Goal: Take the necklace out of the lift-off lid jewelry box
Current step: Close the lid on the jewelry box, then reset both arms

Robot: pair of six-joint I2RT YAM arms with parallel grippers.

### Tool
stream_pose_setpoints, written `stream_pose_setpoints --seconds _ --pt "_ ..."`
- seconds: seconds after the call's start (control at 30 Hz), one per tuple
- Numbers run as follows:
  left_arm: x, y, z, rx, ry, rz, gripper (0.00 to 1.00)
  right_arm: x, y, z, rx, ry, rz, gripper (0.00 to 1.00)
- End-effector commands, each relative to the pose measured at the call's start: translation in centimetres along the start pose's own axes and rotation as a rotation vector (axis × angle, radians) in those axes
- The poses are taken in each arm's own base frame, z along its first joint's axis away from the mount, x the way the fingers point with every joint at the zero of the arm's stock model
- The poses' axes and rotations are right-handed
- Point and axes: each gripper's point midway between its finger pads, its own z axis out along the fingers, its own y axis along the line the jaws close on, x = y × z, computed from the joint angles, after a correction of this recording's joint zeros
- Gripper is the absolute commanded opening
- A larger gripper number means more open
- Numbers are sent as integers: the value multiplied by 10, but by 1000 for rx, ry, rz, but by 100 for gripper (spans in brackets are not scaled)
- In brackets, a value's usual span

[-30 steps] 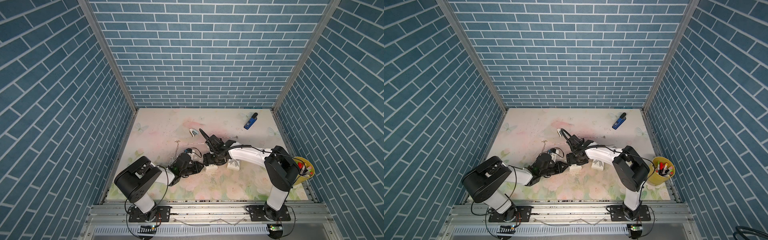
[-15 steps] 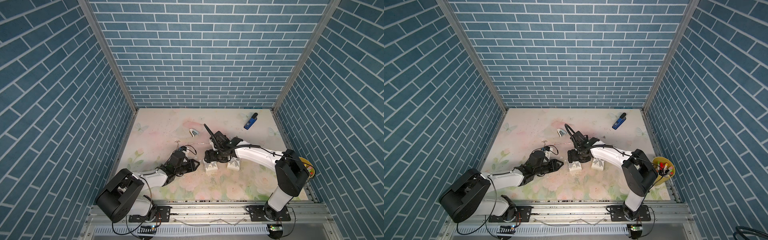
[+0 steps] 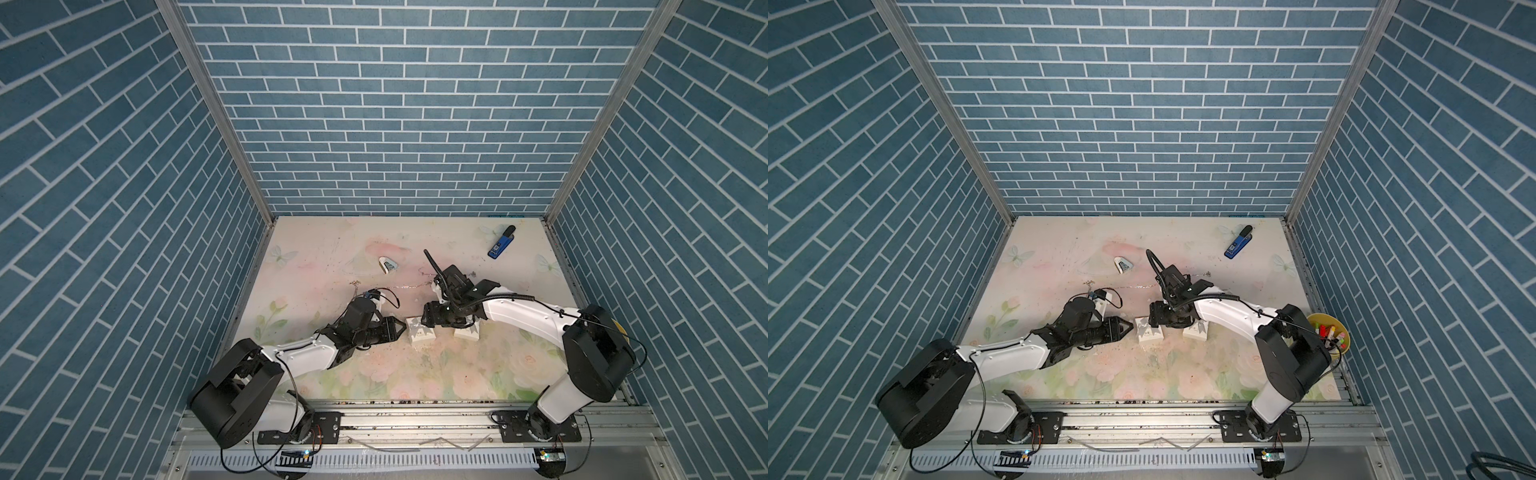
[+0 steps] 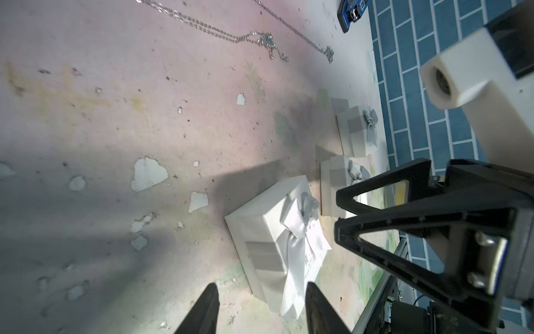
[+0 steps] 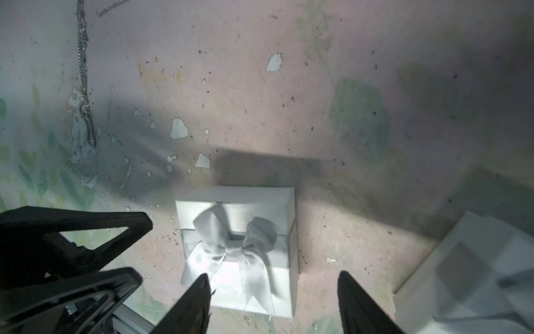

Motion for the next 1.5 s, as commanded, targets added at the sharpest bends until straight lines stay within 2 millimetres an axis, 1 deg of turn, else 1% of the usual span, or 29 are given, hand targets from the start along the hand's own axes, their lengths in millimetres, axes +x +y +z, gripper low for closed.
stream_pose_setpoints --seconds 0.0,0.2,0.37,0.53,0.67,0.77,0.8,0.9,1.03,1.07,1.1,1.17,1.2,1.27,1.37,1.43,1.47 --pt "-1 -9 9 25 14 19 50 2 3 8 -22 13 13 69" --pt "3 -3 23 24 29 -6 46 4 4 18 -39 26 19 63" --pt "7 10 29 -12 32 -14 38 6 4 27 -51 40 26 58" --pt "11 17 35 -26 45 -20 31 8 2 36 -54 53 35 52" --pt "12 20 38 -34 50 -18 30 11 -2 41 -41 65 36 50" --pt "10 18 36 -43 51 -2 31 9 -3 38 -36 45 33 50" --pt "8 17 34 -49 53 9 31 6 -3 34 -33 30 27 50" --pt "1 11 24 -91 57 67 35 -6 -2 13 -2 -42 -5 51" --pt "-20 -1 -2 -174 42 187 41 -25 -5 -25 65 -154 -67 54" --pt "-25 -3 -11 -200 38 223 44 -29 -7 -35 89 -184 -85 55" --pt "-35 -10 -18 -212 18 251 48 -33 -8 -44 107 -209 -104 56" --pt "-50 -14 -38 -271 -3 310 57 -43 -14 -68 158 -274 -138 61" --pt "-57 -14 -46 -295 -13 333 60 -48 -17 -78 188 -306 -155 65" --pt "-72 -18 -65 -342 -40 381 65 -57 -30 -104 268 -386 -183 72" --pt "-96 -21 -95 -420 -93 452 74 -68 -54 -137 391 -501 -210 81" --pt "-108 -20 -113 -476 -117 500 81 -73 -74 -149 467 -569 -219 91" --pt "-115 -20 -122 -506 -140 521 84 -74 -87 -152 514 -602 -216 96"
